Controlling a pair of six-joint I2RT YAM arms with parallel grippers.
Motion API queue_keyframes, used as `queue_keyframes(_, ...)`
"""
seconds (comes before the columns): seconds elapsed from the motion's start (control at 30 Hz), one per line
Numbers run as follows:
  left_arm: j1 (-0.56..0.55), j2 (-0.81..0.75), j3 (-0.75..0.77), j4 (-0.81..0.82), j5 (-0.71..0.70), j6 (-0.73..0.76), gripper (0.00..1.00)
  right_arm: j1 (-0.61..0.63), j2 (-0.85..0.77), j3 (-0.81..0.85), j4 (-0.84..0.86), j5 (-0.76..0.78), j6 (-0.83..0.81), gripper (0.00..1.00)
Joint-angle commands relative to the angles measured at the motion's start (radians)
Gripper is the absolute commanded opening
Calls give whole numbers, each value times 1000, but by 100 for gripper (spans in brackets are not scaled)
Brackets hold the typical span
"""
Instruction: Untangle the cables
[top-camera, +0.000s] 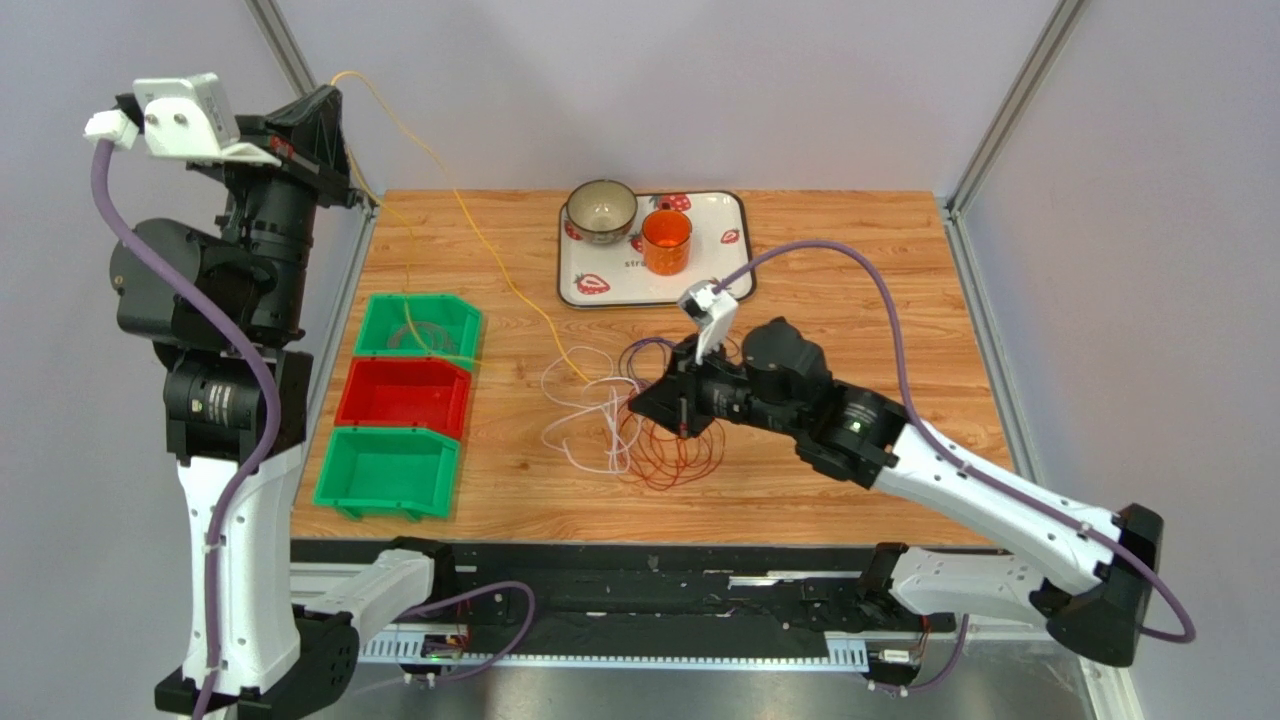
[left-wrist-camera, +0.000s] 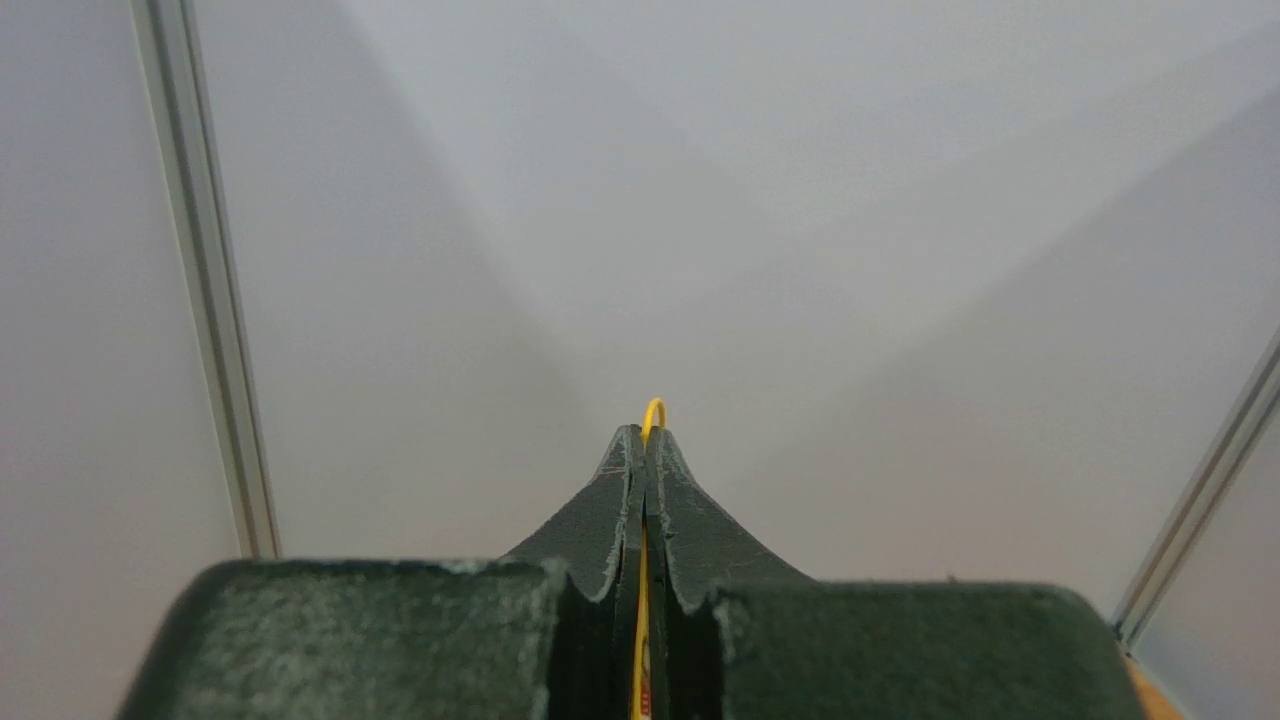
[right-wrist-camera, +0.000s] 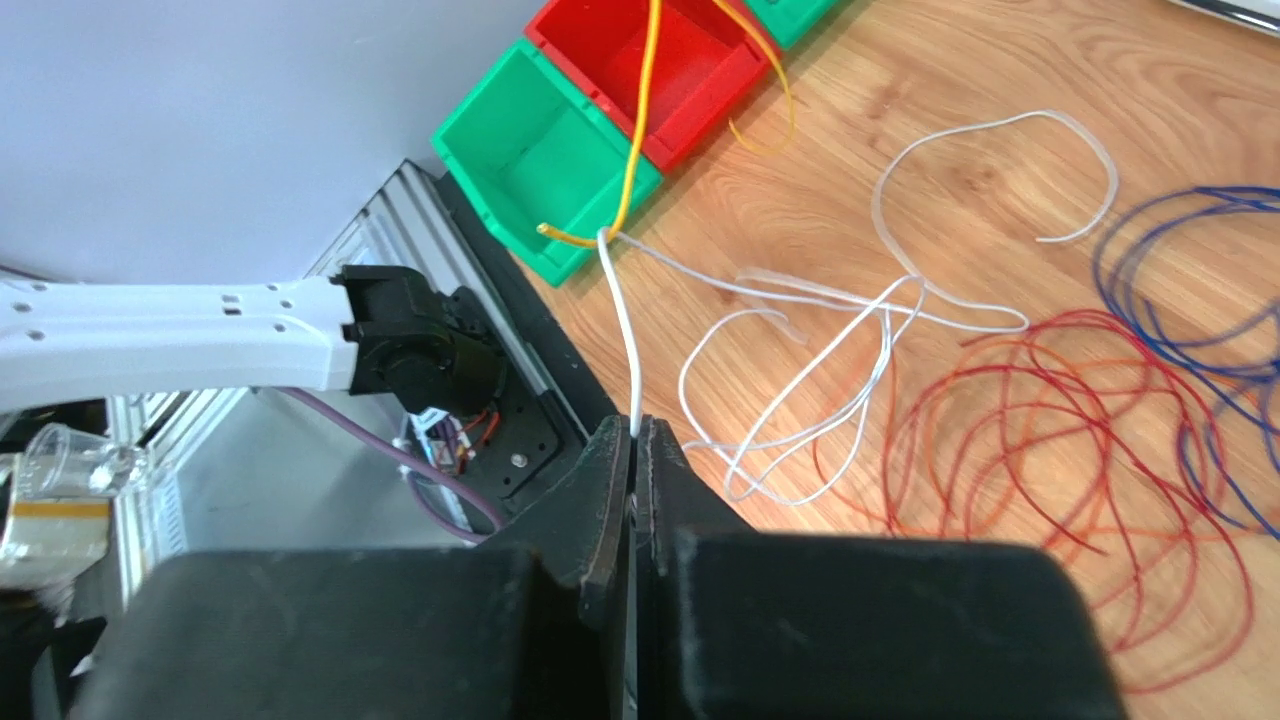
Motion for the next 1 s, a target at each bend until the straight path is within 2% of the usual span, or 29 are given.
queue_keyframes(0.0, 4, 70, 78, 31, -36, 61, 0, -5, -92, -117, -108, 80, -33, 0)
queue_keyframes(0.07, 4, 113, 124, 25, -68, 99, 0, -5, -138, -151, -143, 113, -18, 0)
queue_keyframes(0.2, 7, 182, 224, -4, -121, 147, 0, -21, -368, -261, -164, 231, 7, 0)
queue_keyframes(0.43, 36, 268, 270, -3, -171, 162, 0, -57, -529, -295, -220, 341, 21, 0)
queue_keyframes(0.63, 59, 265, 248, 23, -174, 165, 0, -67, -438, -318, -214, 348, 34, 0)
queue_keyframes(0.97, 100, 274, 277, 46, -165, 167, 0, -68, -238, -485, 33, 324, 85, 0)
